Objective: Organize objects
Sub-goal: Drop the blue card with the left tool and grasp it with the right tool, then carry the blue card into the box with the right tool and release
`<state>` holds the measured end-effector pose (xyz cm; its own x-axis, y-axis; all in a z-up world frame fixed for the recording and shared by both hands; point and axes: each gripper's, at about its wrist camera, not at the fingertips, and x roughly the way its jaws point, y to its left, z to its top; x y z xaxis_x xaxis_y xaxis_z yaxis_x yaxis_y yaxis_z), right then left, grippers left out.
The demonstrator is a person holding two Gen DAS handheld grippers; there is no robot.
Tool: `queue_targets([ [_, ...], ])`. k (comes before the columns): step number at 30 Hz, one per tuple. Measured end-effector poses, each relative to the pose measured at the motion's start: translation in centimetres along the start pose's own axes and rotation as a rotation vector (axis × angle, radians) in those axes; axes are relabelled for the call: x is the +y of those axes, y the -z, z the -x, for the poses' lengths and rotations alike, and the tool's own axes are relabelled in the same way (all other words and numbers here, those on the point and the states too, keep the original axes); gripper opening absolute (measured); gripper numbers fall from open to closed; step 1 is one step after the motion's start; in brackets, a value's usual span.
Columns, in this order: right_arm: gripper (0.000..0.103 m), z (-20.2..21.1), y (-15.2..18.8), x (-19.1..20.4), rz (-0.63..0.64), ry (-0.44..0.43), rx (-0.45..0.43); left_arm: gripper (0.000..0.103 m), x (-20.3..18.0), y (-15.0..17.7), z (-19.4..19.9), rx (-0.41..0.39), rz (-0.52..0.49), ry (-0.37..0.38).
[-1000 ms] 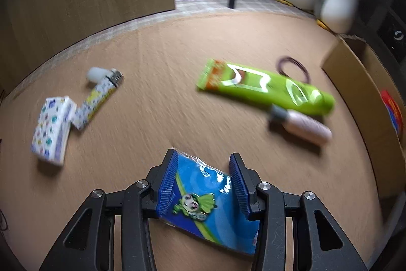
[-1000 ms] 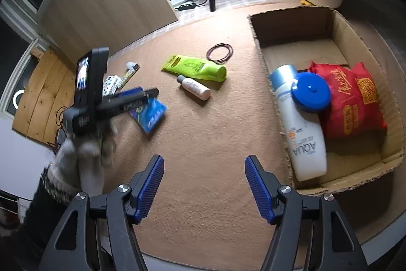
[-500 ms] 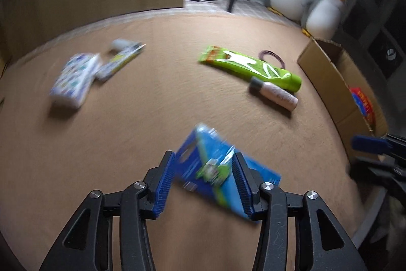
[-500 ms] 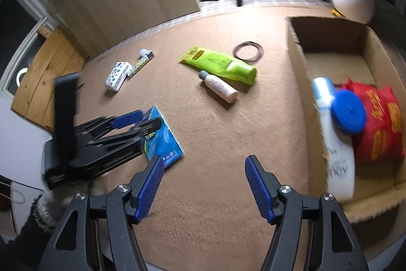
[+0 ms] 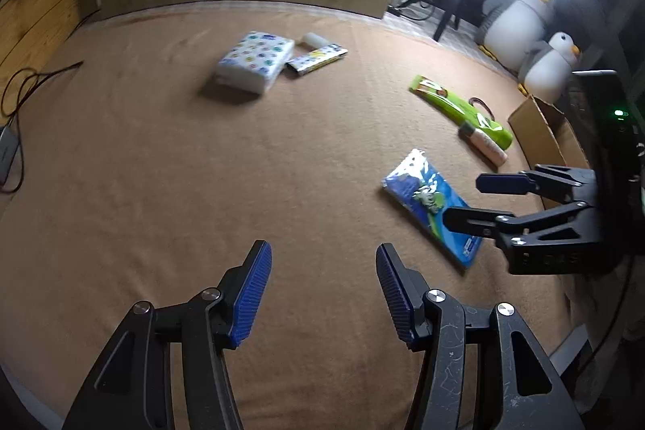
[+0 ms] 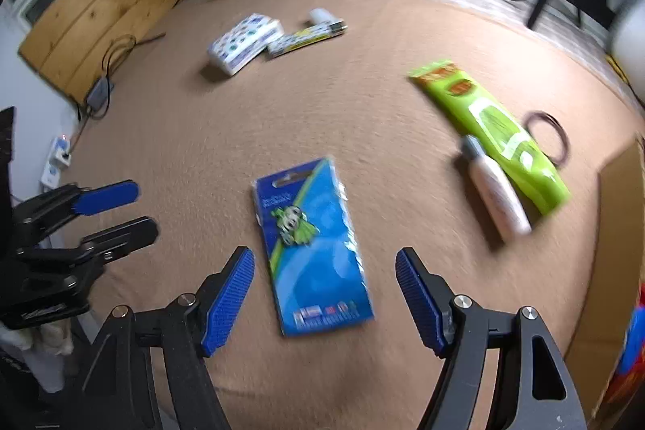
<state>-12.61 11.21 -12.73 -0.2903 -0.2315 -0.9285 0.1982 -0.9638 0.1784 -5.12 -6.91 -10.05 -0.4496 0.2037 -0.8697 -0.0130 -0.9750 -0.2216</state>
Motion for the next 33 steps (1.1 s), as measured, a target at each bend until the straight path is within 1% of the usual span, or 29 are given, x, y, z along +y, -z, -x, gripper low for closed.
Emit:
queue_targets([
  [5,0.069,-1.5,-0.8,1.5,0.077,0.012,0.057,0.058,0.8,0.5,0.4,-0.007,0.026,0.000],
  [10,0.069,-2.6,-1.2,1.7,0.091,0.027,0.090,0.058,0.9,0.7,0.5,-0.007,0.031,-0.005],
  [19,0.069,-2.7,-0.7,1.9,0.129,0.058,0.103,0.058,1.0,0.6,0.4,-0.002,0.037,-0.002],
  [20,0.067,-2.6,-0.6,1.8,0.128,0.064,0.101,0.058,1.0,0.6,0.4,-0.002,0.036,-0.001],
  [22,0.060,-2.4,-0.4,1.7,0.129,0.082,0.096,0.058,0.9,0.5,0.3,-0.001,0.033,0.000],
  [23,0.053,-2.3,-0.3,1.6,0.129,0.085,0.094,0.058,0.7,0.5,0.3,-0.001,0.030,0.000],
  [25,0.053,-1.9,-0.1,1.2,0.118,0.068,0.094,0.058,0.6,0.4,0.1,0.001,0.027,0.001],
  [29,0.052,-1.4,0.7,0.9,0.105,0.070,0.082,0.058,0.1,0.3,-0.1,0.002,0.023,0.009],
  [33,0.052,-0.3,1.7,0.2,0.064,0.055,0.053,0.058,-0.5,-0.1,-0.4,0.003,0.012,0.012],
])
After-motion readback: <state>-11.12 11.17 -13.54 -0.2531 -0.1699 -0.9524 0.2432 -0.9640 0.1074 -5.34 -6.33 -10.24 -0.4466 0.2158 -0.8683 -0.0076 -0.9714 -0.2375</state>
